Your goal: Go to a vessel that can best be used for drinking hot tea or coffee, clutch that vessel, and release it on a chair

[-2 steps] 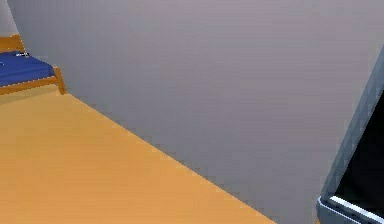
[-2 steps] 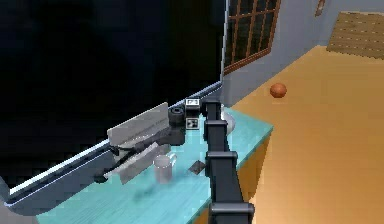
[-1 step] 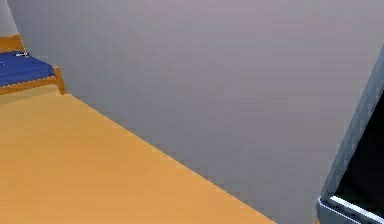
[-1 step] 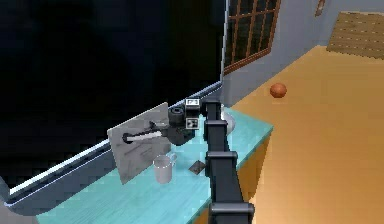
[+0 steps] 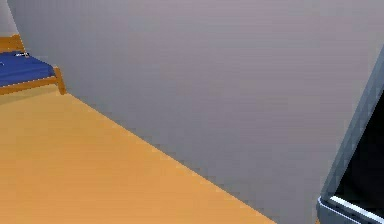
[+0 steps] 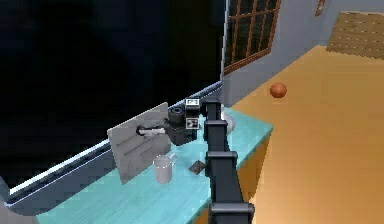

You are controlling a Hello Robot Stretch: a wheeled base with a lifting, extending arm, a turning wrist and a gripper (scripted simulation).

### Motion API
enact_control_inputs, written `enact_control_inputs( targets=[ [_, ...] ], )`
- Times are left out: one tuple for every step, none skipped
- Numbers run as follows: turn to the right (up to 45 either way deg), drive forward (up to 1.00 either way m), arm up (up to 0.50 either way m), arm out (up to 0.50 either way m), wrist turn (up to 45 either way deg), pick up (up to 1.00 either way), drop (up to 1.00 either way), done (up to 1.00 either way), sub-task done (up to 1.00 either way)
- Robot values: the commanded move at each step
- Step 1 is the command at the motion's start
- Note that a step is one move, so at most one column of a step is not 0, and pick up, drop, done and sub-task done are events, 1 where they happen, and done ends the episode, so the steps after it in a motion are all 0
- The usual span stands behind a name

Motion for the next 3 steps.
enact_control_inputs(
  targets=[
    [0.0, 0.00, -0.30, 0.00, 0.0, 0.00, 0.00, 0.00, 0.00],
    [0.0, 0.00, 0.00, 0.00, 0.0, 1.00, 0.00, 0.00, 0.00],
    [0.0, 0.00, 0.10, 0.00, 0.0, 0.00, 0.00, 0.00, 0.00]
  ],
)
